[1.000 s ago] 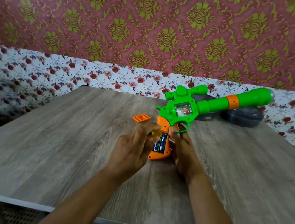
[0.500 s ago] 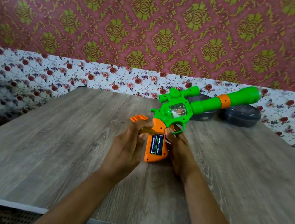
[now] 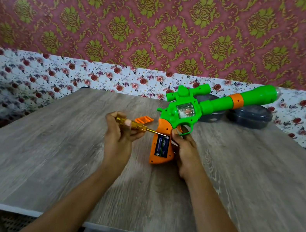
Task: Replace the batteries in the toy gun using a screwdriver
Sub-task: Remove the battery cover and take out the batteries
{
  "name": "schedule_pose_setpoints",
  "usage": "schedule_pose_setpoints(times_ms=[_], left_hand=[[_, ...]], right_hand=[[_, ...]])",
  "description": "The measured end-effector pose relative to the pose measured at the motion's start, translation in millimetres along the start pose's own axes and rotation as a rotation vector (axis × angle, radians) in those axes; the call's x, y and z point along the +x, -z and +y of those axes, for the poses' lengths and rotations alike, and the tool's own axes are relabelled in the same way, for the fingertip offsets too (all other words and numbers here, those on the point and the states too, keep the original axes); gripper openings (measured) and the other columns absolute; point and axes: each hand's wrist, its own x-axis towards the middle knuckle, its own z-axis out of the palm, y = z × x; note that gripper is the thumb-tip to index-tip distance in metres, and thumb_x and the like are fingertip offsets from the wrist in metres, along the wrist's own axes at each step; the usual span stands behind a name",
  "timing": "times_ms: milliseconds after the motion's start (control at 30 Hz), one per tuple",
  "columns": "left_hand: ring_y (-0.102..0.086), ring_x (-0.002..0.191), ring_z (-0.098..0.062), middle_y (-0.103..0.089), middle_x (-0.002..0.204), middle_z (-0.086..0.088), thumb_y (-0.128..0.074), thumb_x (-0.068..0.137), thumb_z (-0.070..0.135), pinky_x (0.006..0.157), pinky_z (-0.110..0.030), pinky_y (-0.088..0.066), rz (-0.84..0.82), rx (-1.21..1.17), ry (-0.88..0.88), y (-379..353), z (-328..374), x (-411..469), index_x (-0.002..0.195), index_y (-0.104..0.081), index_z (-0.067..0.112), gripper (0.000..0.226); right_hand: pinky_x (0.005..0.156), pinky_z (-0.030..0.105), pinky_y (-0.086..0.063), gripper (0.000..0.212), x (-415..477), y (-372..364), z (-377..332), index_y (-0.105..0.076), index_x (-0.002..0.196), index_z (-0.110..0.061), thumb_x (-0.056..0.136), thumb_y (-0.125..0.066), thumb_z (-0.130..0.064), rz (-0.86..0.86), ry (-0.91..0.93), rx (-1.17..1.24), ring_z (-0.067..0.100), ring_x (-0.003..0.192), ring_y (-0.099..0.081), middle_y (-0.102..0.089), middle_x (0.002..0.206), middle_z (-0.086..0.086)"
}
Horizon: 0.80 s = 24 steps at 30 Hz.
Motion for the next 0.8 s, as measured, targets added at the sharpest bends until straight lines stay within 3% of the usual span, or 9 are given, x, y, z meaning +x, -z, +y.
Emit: schedule_pose_setpoints(times_ms=[167,233,367,467,533,667,733,800], left_hand=[[-0.065,0.081,-0.024,-0.055,0.101,-0.028,-0.031,0.103,0.011,0.069,-0.023,-0.059,0.087,-0.241,0.338,2,0,0,0.096,-0.032,0.012,0.007],[-0.067,0.076,-0.025,-0.059,0.093,-0.024,-0.030,0.103,0.011,0.066,-0.023,-0.059,0.143,-0.321,0.469,3,-2,3,0.102,-0.033,0.011,0.003],[-0.070,0.055,-0.018,-0.064,0.081,-0.021,-0.032,0.103,0.012,0.051,-0.021,-0.056,0.170,-0.420,0.666,5,-7,8,0.113,-0.040,0.000,0.017],[-0.069,0.052,-0.018,-0.069,0.061,-0.013,-0.035,0.102,0.012,0.047,-0.020,-0.055,0.172,-0.473,0.745,8,-9,9,0.105,-0.045,-0.001,0.016],[-0.069,0.052,-0.017,-0.069,0.057,-0.010,-0.037,0.101,0.011,0.048,-0.020,-0.055,0.179,-0.480,0.736,8,-8,9,0.097,-0.046,0.000,0.015],[-0.071,0.059,-0.016,-0.070,0.067,-0.012,-0.040,0.101,0.012,0.054,-0.020,-0.057,0.192,-0.450,0.597,6,-4,8,0.107,-0.042,0.003,0.011],[-0.070,0.067,-0.017,-0.064,0.080,-0.011,-0.039,0.101,0.014,0.060,-0.020,-0.058,0.206,-0.360,0.449,5,0,7,0.098,-0.040,0.009,0.006],[-0.064,0.075,-0.017,-0.058,0.084,-0.006,-0.035,0.102,0.015,0.064,-0.021,-0.057,0.235,-0.259,0.246,5,6,6,0.088,-0.038,0.018,0.015]], right_hand=[[0.099,0.044,-0.045,0.019,-1,0,0,-0.064,0.107,-0.021,0.088,-0.061,-0.019,-0.005,0.007,-0.012,0.023,0.110,-0.059,-0.066,0.115,0.006],[0.096,0.041,-0.048,0.017,-1,-1,0,-0.064,0.105,-0.020,0.088,-0.060,-0.017,-0.006,0.010,-0.013,0.022,0.106,-0.060,-0.067,0.110,0.005],[0.092,0.039,-0.049,0.021,0,-1,-1,-0.063,0.109,-0.017,0.089,-0.060,-0.017,-0.008,0.006,-0.007,0.021,0.102,-0.061,-0.068,0.101,0.002],[0.093,0.041,-0.049,0.021,0,0,-1,-0.062,0.110,-0.018,0.089,-0.060,-0.018,-0.013,-0.002,0.000,0.022,0.102,-0.061,-0.067,0.106,0.005],[0.091,0.041,-0.050,0.020,0,0,-1,-0.062,0.108,-0.017,0.089,-0.060,-0.018,-0.022,-0.010,0.005,0.022,0.098,-0.062,-0.067,0.105,0.006],[0.087,0.040,-0.052,0.019,-1,1,-3,-0.062,0.107,-0.015,0.089,-0.060,-0.019,-0.024,-0.014,0.003,0.023,0.096,-0.063,-0.067,0.102,0.007],[0.086,0.039,-0.052,0.011,0,1,-2,-0.062,0.099,-0.018,0.089,-0.059,-0.019,-0.018,-0.008,0.001,0.024,0.096,-0.063,-0.067,0.100,0.007],[0.093,0.045,-0.050,0.011,0,0,-1,-0.063,0.099,-0.020,0.089,-0.059,-0.020,-0.011,-0.007,-0.011,0.026,0.103,-0.062,-0.067,0.106,0.008]])
